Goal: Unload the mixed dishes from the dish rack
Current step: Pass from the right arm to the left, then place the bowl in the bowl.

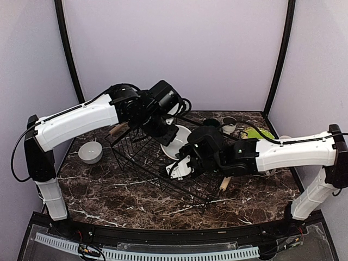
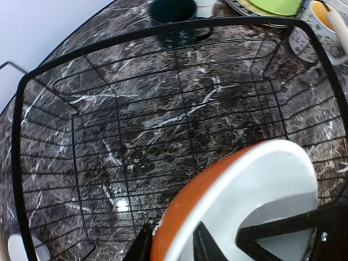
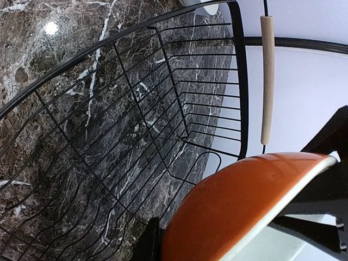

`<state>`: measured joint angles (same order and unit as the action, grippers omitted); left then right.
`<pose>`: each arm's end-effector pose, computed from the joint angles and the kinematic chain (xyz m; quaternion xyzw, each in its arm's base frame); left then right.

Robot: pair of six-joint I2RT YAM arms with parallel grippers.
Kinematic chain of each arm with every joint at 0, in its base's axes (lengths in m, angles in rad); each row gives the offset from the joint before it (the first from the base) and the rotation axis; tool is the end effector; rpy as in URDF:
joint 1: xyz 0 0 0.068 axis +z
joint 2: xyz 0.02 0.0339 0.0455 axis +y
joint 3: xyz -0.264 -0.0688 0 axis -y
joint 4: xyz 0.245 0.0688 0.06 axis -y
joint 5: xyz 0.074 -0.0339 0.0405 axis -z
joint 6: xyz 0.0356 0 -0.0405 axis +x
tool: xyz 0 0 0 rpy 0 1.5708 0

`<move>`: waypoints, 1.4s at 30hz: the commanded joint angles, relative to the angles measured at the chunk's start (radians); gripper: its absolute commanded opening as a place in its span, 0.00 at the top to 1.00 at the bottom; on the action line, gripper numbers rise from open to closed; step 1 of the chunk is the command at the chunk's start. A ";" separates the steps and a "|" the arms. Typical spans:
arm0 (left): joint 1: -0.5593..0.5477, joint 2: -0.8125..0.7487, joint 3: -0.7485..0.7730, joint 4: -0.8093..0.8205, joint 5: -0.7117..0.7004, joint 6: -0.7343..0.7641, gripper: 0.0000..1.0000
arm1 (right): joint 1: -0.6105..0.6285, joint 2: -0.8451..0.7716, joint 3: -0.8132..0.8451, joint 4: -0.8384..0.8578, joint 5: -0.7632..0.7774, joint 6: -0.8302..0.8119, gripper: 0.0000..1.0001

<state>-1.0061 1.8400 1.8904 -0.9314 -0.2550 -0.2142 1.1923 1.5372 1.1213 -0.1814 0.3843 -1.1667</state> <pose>0.2221 -0.3339 0.3566 0.3204 0.8778 -0.0941 0.3434 0.1410 0.3184 0.2731 -0.7679 0.4135 -0.1629 0.4613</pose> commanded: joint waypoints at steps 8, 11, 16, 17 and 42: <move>-0.011 -0.082 0.021 -0.050 -0.190 0.000 0.99 | 0.015 -0.004 -0.002 0.098 0.070 0.028 0.58; -0.010 -0.124 0.015 -0.032 -0.238 0.009 0.99 | 0.016 -0.036 -0.035 0.172 0.073 0.033 0.05; 0.046 -0.201 0.004 -0.025 -0.296 0.016 0.99 | 0.015 -0.126 -0.076 0.272 0.072 0.071 0.01; 0.061 -0.215 -0.009 -0.022 -0.295 0.016 0.99 | 0.014 -0.146 -0.087 0.295 0.074 0.079 0.01; 1.082 -0.504 -0.717 0.344 0.386 -0.200 0.99 | 0.013 -0.423 -0.157 0.472 0.139 0.591 0.01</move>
<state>0.0006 1.3098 1.2396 -0.6868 -0.0769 -0.3470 1.2072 1.1118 0.9264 0.3336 0.4870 -0.6510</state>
